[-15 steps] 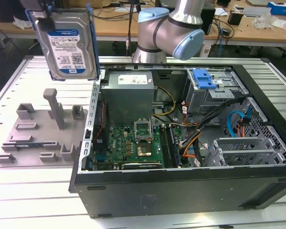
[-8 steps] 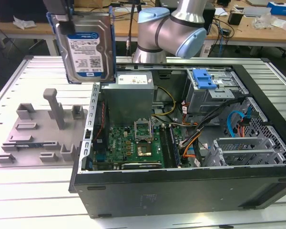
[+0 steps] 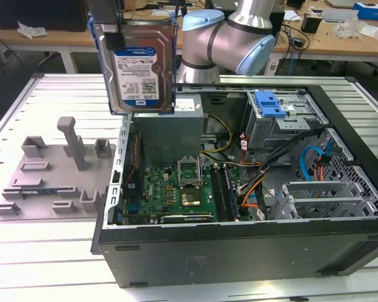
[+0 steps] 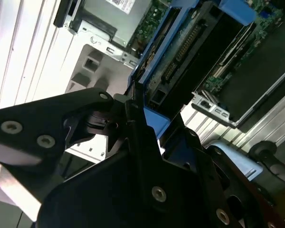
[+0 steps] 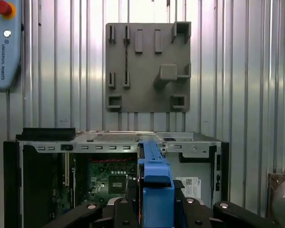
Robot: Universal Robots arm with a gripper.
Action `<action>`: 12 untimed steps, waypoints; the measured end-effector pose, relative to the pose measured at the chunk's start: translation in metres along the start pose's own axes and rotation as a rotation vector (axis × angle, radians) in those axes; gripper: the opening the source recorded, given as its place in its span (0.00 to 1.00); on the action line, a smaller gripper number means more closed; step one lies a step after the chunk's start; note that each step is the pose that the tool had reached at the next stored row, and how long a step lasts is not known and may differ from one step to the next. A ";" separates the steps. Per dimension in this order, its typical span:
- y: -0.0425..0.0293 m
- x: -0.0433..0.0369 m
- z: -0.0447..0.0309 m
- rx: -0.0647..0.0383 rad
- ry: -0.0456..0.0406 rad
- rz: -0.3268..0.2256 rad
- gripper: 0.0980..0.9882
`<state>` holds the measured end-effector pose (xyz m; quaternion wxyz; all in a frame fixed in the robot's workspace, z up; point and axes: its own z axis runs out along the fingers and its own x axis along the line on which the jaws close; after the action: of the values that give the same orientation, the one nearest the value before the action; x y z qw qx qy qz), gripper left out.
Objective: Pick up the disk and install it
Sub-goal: 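Pick up the disk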
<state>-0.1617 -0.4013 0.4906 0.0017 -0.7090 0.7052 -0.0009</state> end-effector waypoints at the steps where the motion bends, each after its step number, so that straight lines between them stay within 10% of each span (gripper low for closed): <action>1: -0.0096 0.0038 0.0001 0.000 -0.0001 0.000 0.30; 12: -0.0491 0.0307 0.0002 0.000 0.0000 0.000 0.30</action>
<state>-0.1125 -0.4318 0.4906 0.0017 -0.7089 0.7053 -0.0009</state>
